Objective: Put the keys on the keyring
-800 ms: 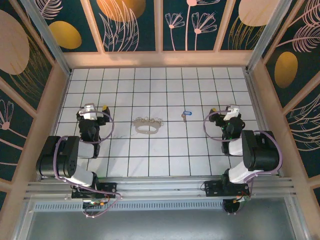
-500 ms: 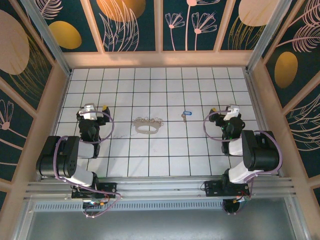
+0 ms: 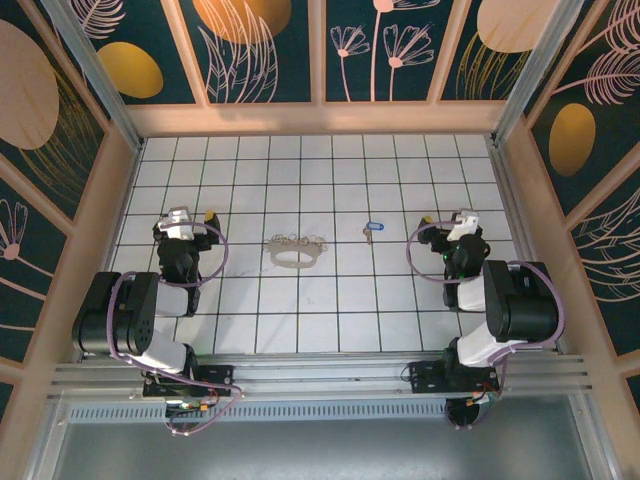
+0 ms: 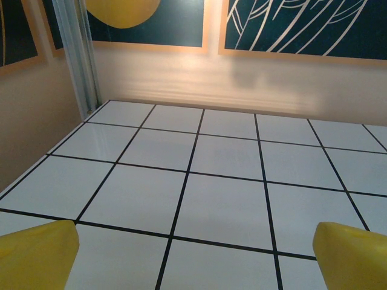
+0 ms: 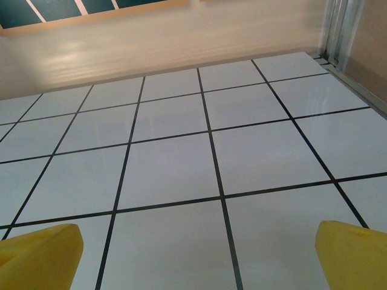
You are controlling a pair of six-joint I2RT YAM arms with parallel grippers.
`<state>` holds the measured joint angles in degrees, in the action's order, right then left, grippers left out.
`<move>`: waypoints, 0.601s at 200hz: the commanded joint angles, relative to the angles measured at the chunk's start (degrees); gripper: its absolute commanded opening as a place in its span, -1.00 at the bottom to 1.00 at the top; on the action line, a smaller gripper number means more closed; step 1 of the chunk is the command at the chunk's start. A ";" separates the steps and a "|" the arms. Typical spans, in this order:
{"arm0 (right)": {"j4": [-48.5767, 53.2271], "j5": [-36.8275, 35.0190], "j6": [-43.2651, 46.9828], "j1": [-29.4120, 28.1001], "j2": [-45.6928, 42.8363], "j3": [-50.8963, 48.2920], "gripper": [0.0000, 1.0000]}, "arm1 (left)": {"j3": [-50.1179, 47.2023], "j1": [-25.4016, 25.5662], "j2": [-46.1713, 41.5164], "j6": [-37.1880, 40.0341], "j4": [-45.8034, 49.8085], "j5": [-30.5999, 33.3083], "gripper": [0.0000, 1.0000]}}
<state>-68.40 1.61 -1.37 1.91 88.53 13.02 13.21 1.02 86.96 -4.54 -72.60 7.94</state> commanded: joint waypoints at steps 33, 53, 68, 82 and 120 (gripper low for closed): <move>-1.96 1.03 0.62 0.55 -0.31 1.04 0.98 | 0.76 -0.40 0.33 -0.03 0.20 0.21 0.98; -2.00 1.03 0.66 0.55 -0.36 0.94 0.98 | 0.67 -0.40 0.32 0.05 0.09 0.22 0.98; -2.00 1.03 0.64 0.46 -0.34 1.03 0.98 | 0.67 -0.40 0.31 0.05 0.09 0.22 0.97; -2.00 1.03 0.66 0.50 -0.36 0.97 0.98 | 0.67 -0.40 0.27 0.03 0.09 0.14 0.97; -2.98 1.81 0.92 0.50 -0.42 0.38 0.97 | 0.51 -0.40 -0.71 0.31 0.43 0.17 0.97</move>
<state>-68.40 1.65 -1.37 1.96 88.53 13.02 13.21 1.02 86.96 -4.54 -72.16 7.94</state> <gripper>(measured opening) 0.989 0.987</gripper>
